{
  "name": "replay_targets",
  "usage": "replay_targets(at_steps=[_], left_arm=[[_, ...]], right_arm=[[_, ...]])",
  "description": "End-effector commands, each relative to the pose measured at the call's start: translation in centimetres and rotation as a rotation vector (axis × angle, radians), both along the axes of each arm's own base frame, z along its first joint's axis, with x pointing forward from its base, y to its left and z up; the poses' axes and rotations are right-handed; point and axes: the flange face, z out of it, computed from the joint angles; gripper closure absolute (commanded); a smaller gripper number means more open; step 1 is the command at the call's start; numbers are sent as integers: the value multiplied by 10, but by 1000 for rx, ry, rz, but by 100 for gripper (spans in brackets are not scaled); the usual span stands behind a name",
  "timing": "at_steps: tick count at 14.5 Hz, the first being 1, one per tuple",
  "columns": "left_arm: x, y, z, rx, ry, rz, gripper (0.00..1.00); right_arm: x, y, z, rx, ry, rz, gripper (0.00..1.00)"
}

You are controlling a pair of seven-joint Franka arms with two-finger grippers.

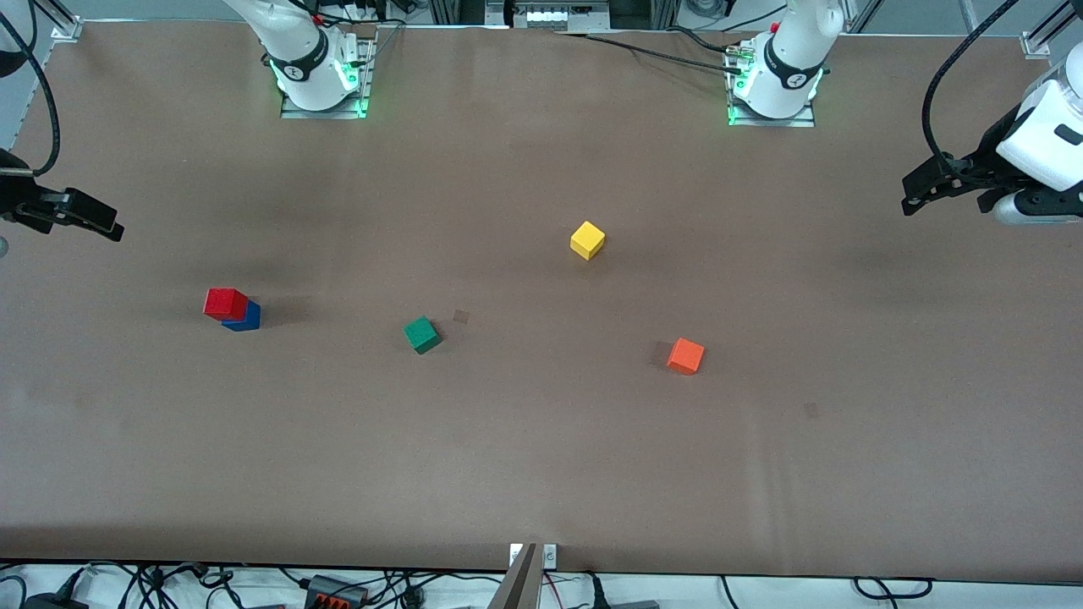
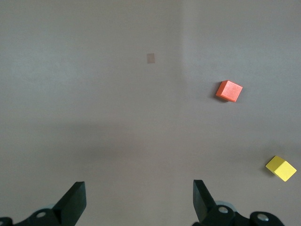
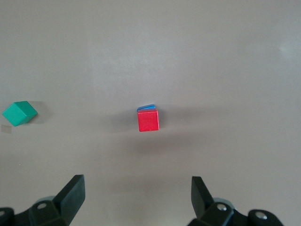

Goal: Pass red block to right arm, stack on blue

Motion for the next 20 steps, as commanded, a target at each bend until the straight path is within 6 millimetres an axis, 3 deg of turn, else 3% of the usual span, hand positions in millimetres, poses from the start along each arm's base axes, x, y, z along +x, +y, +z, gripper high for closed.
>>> replay_targets(at_steps=[1, 13, 20], left_arm=[[-2, 0, 6, -14, 4, -13, 0], [-2, 0, 6, -14, 4, -13, 0], [-2, 0, 6, -14, 5, -13, 0]], right_arm=[[-10, 4, 5, 4, -10, 3, 0], [-9, 4, 5, 4, 5, 10, 0], [-9, 13, 5, 9, 9, 26, 0]])
